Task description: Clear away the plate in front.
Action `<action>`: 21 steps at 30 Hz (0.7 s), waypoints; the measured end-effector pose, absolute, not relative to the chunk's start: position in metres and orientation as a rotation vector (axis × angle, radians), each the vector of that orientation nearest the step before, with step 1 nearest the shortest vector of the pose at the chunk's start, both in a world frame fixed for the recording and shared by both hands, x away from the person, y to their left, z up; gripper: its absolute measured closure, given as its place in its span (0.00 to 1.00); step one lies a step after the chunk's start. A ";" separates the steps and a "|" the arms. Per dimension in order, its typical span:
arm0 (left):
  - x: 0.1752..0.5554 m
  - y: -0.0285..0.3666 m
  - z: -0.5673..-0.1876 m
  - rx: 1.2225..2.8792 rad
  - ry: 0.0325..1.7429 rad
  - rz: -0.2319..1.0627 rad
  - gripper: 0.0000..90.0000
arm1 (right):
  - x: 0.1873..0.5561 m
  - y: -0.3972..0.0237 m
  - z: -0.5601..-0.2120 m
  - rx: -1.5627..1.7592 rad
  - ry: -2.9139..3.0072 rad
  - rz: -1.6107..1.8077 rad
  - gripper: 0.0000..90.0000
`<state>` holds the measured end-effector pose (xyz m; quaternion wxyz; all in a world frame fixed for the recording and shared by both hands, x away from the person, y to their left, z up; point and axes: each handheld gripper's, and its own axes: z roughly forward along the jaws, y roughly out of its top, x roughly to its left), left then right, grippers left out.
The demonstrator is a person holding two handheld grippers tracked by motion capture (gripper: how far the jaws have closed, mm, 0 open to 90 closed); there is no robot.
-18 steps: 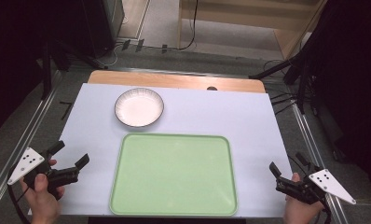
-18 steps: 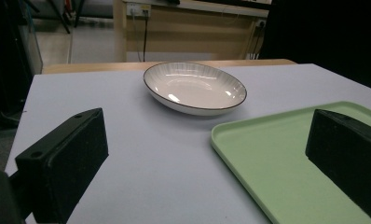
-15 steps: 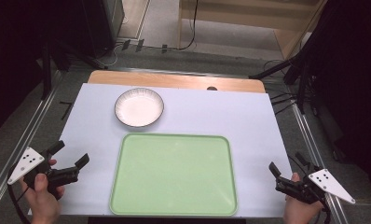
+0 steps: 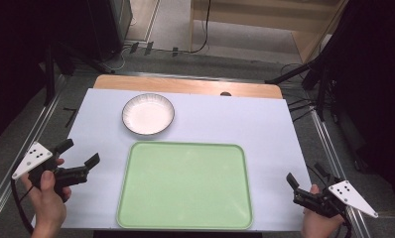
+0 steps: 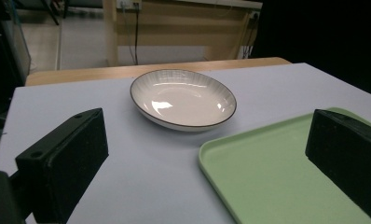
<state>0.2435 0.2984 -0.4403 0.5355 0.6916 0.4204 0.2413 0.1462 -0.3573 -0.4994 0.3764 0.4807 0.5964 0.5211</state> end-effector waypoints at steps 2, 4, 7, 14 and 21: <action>0.248 0.293 -0.437 1.664 1.005 0.566 0.00 | 0.146 -0.358 -0.499 1.222 1.523 1.332 0.01; 0.253 0.288 -0.432 1.668 1.004 0.564 0.00 | 0.145 -0.359 -0.499 1.226 1.519 1.333 0.01; 0.263 0.280 -0.424 1.675 0.993 0.556 0.00 | 0.145 -0.359 -0.499 1.227 1.516 1.338 0.01; 0.289 0.262 -0.413 1.713 0.976 0.556 0.00 | 0.146 -0.358 -0.499 1.226 1.517 1.347 0.01; 0.322 0.250 -0.406 1.742 0.996 0.527 0.00 | 0.146 -0.358 -0.499 1.224 1.515 1.352 0.01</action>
